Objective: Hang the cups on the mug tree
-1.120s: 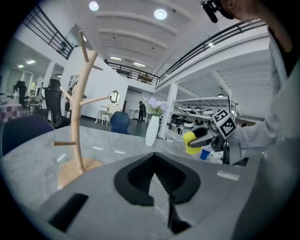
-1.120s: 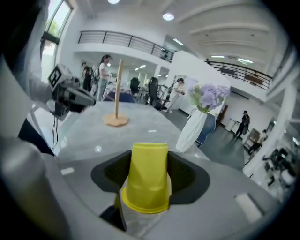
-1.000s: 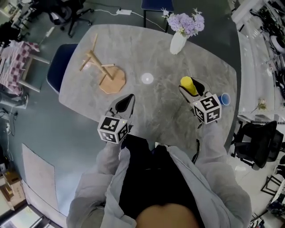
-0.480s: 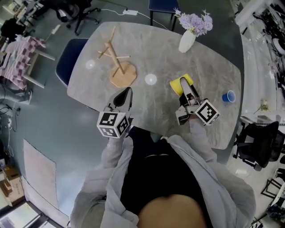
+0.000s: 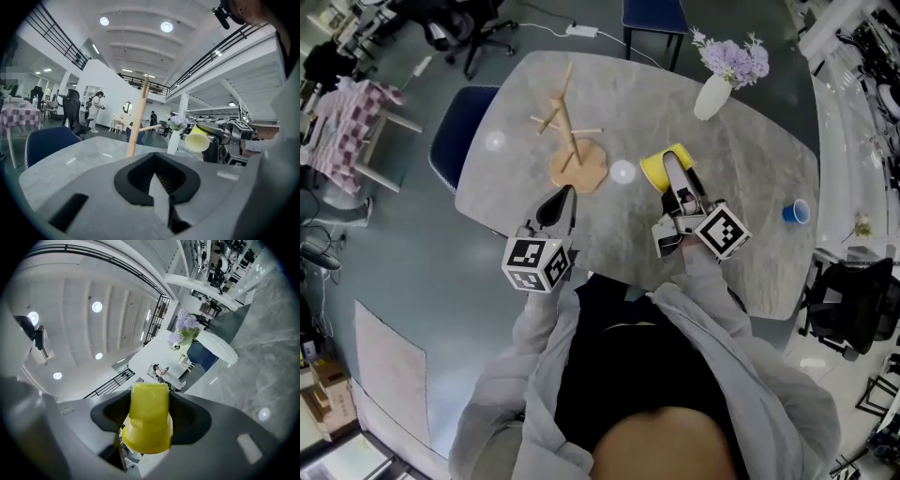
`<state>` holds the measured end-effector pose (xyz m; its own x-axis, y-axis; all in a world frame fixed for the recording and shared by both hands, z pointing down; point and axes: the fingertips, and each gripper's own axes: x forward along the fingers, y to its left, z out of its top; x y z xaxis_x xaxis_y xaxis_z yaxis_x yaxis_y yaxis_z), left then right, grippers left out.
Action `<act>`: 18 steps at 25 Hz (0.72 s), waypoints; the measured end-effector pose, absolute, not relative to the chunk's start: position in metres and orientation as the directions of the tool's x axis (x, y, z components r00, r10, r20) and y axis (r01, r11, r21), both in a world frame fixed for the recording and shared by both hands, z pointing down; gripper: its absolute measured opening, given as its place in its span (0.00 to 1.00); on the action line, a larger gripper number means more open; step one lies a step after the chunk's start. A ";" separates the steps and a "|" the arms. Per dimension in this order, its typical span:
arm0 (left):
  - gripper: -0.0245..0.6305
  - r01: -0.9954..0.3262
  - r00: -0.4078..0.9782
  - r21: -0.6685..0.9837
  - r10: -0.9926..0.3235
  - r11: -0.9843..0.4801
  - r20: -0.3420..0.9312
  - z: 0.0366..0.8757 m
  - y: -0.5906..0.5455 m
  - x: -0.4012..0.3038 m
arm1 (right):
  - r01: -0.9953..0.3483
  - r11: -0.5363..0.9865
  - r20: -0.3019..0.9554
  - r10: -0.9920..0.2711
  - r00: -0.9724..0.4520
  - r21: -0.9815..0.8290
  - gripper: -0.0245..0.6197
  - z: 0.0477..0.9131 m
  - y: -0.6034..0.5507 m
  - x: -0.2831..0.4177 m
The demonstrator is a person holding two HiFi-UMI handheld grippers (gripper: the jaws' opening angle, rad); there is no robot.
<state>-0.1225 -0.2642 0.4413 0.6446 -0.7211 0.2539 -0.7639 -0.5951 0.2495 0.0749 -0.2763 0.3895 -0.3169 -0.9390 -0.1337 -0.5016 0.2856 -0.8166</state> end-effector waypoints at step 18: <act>0.04 -0.730 0.682 0.226 -0.671 -0.645 0.290 0.449 -0.300 -0.186 | -0.535 0.306 -0.190 -0.946 -0.262 -0.787 0.45 0.382 -0.373 -0.008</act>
